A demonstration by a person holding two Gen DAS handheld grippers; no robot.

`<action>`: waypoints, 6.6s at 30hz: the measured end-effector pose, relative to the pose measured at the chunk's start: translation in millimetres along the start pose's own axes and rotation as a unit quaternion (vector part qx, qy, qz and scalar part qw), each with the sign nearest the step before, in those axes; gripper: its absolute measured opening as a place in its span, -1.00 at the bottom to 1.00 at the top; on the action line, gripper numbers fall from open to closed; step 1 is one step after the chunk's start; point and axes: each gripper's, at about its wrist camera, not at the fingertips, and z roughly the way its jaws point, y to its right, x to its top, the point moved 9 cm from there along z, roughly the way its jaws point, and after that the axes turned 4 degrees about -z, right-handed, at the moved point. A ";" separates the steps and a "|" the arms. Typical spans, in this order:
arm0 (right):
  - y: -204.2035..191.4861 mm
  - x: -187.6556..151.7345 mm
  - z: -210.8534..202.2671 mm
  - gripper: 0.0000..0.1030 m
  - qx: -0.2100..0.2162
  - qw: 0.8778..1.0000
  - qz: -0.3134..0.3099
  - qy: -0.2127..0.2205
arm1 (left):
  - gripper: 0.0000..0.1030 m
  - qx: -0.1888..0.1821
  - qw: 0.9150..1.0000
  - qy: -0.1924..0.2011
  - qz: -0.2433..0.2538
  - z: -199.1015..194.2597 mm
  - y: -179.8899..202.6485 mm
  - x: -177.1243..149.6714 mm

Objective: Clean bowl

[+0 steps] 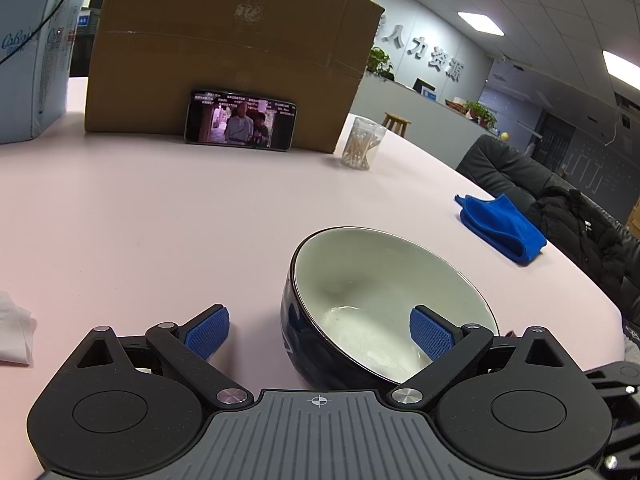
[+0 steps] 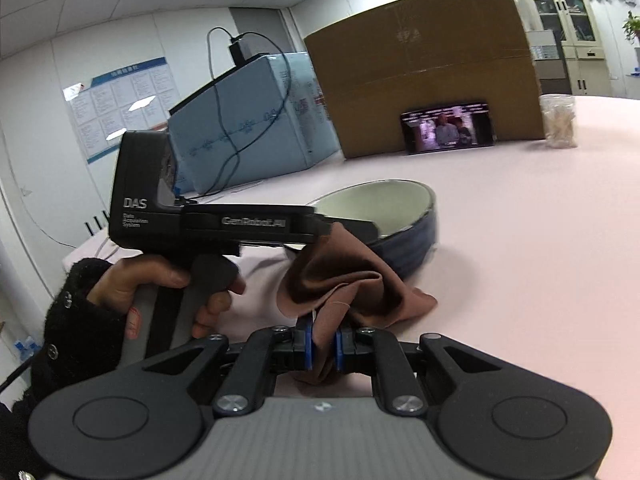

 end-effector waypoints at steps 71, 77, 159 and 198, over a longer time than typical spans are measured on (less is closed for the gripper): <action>123.6 58.0 60.8 -0.82 0.267 0.960 -0.006 -0.089 | 1.00 -0.035 0.999 0.003 -0.033 2.8 -3.6 2.7; 111.2 56.3 54.9 -0.82 0.181 0.980 -0.051 -0.070 | 1.00 0.005 1.000 0.006 -0.010 3.9 -0.6 2.8; 108.3 46.1 57.6 -0.79 -0.006 0.938 0.328 0.113 | 1.00 -0.010 1.000 0.010 -0.028 -4.1 -5.4 1.5; 102.4 37.4 57.8 -0.77 -0.054 0.957 0.281 0.055 | 1.00 -0.009 1.000 0.008 -0.026 -4.1 -6.0 0.3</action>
